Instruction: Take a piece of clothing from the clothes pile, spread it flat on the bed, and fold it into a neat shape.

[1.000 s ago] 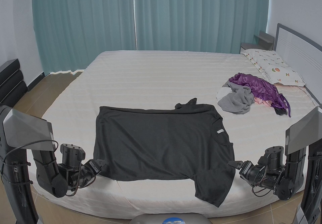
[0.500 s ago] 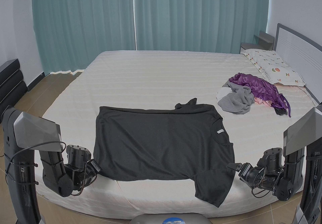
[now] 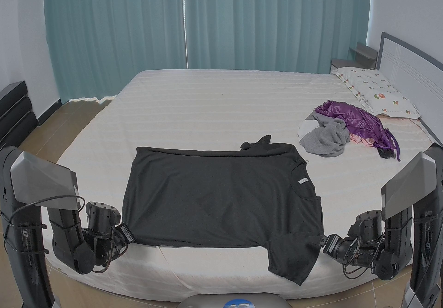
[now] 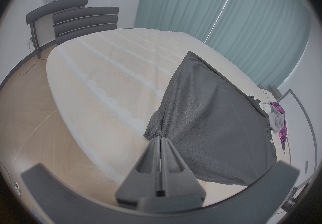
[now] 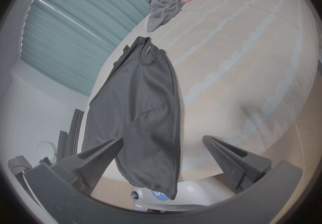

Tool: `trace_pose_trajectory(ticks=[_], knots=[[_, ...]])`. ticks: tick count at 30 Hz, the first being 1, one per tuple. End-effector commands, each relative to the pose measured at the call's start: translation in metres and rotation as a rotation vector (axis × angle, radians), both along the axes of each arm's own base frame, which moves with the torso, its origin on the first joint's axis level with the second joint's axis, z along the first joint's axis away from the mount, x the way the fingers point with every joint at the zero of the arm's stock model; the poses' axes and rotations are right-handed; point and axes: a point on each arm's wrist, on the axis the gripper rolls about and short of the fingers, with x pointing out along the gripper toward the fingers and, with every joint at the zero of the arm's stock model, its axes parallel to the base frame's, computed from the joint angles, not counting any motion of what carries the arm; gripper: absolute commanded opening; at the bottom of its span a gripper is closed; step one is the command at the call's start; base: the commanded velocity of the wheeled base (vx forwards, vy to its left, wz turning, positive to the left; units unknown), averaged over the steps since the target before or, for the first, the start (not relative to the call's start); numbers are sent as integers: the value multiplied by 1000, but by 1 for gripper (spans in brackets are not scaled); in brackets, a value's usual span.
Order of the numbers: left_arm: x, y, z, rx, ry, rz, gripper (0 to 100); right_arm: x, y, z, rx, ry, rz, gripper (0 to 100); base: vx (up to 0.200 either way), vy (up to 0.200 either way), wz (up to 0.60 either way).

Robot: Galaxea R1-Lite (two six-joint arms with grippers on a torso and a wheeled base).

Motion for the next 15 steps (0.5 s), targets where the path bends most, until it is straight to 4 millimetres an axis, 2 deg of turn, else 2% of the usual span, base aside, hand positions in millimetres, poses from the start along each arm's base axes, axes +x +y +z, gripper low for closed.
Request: trace_pose_trajectory(ticks=[1,8,9,15], knots=[[0,0,0,1,0,2,0,0,3,-6,-10,8,20,100,0,0,0],[0,0,0,-2,-3,0,0,7,14,-13,-31,-20,72,100,0,0,0],[0,0,0,-2,-3,0,0,7,14,-13,-31,-20,72,0,0,0,0],[0,0,-1,-2,5,-1,0,6,11,-16,-77,-19,93,0,0,0,0]])
